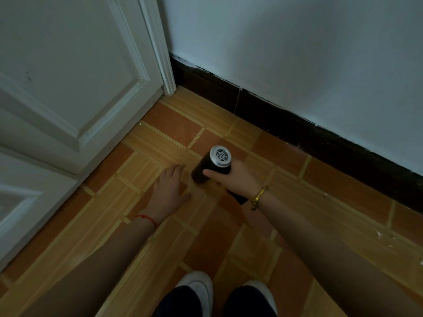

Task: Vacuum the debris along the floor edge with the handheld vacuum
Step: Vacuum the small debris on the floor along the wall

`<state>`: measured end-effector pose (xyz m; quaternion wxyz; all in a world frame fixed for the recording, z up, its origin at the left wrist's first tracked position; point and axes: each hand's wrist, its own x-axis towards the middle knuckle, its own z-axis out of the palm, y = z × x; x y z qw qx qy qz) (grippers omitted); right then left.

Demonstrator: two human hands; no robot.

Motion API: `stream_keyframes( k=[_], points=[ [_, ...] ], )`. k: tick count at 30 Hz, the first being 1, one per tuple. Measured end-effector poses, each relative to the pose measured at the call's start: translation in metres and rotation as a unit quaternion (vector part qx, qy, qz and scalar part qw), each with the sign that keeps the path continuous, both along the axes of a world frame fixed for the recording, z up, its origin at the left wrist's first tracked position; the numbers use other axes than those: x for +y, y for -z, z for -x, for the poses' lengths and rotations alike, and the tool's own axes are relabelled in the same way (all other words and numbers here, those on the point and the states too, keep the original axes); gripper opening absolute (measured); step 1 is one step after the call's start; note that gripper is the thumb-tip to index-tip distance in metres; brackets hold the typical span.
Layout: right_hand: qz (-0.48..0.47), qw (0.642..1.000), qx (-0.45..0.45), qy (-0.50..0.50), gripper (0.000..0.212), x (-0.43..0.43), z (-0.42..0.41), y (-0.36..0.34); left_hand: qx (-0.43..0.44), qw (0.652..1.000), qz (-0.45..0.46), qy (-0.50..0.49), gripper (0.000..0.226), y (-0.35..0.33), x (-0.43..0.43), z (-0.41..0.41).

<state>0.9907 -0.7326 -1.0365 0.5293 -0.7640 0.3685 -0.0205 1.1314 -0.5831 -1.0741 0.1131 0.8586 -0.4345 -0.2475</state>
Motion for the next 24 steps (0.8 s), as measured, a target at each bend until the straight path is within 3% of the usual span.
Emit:
stream_keyframes(
  k=[5,10,15,21,24],
  points=[
    [0.073,0.995,-0.022,0.065,0.06,0.009,-0.009,0.004,-0.003,1.0,-0.003,-0.013,0.09,-0.001,0.004,-0.006],
    [0.006,1.0,0.023,0.015,0.053,0.005,0.006,-0.001,0.003,1.0,0.004,-0.008,0.088,-0.002,-0.001,-0.003],
    [0.081,0.991,0.03,0.098,0.057,0.004,0.037,-0.002,0.014,0.999,0.026,0.022,0.086,-0.007,-0.024,0.012],
    [0.054,0.985,0.062,0.149,0.04,-0.017,0.098,-0.017,0.069,0.99,0.079,0.093,0.084,-0.014,-0.063,0.053],
    [0.061,0.969,0.056,0.232,0.034,-0.024,0.135,-0.026,0.07,0.984,0.085,0.137,0.084,-0.017,-0.083,0.078]
  ],
)
